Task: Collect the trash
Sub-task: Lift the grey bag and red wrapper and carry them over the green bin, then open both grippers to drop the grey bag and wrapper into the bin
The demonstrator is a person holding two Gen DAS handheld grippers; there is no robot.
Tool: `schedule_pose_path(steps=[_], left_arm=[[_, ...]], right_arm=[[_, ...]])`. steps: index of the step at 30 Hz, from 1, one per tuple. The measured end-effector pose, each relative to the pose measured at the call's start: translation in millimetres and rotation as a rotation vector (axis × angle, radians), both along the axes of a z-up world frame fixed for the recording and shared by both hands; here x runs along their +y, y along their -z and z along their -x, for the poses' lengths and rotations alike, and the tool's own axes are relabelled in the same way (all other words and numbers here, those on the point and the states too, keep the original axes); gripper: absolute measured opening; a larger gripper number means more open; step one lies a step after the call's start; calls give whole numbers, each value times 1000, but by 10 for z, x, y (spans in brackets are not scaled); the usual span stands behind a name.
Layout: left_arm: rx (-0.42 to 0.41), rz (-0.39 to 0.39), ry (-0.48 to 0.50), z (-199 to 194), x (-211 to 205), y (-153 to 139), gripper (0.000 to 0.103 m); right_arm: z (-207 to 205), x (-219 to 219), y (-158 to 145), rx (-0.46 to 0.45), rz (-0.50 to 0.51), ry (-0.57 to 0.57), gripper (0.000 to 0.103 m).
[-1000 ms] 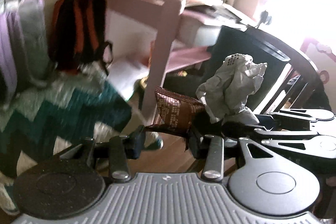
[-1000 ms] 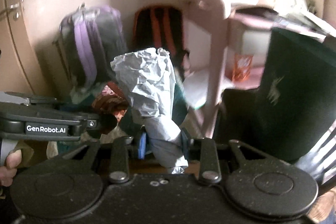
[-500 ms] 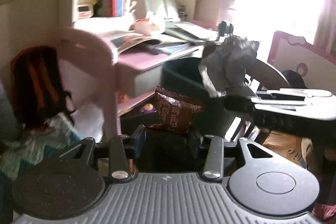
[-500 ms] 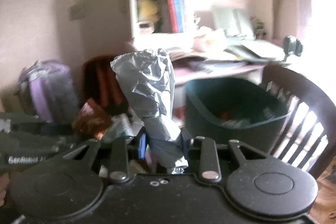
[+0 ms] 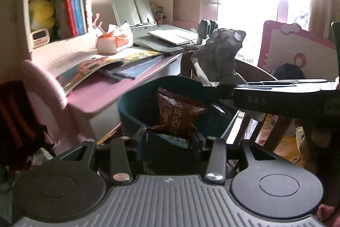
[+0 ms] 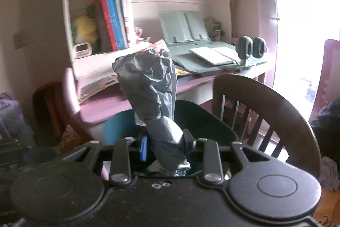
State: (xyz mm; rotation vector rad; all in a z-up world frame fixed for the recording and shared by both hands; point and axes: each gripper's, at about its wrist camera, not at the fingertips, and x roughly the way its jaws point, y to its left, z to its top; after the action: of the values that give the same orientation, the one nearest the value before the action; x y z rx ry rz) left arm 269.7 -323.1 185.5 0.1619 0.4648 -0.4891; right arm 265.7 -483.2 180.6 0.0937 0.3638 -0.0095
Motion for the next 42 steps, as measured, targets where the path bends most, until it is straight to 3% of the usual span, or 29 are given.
schedule_pose_path(steps=[12, 19, 27, 28, 30, 32, 42], left_arm=[[50, -55, 5, -651, -613, 168, 43], [95, -121, -35, -982, -745, 379, 43], [148, -128, -34, -1176, -794, 503, 45], [158, -127, -31, -1182, -793, 517, 46], [171, -118, -33, -1188, -781, 537, 68], [153, -101, -35, -1150, -754, 528, 73], [142, -43, -25, -839, -515, 296, 74]], right_arm=[[-599, -437, 218, 80, -79, 52, 31], [-937, -506, 435, 153, -122, 39, 35], [-1037, -506, 578, 191, -128, 52, 44], [-1029, -499, 575, 190, -125, 53, 46], [-1022, -479, 569, 193, -112, 59, 48], [-1014, -465, 552, 193, -98, 73, 49], [-683, -342, 329, 146, -88, 52, 53]])
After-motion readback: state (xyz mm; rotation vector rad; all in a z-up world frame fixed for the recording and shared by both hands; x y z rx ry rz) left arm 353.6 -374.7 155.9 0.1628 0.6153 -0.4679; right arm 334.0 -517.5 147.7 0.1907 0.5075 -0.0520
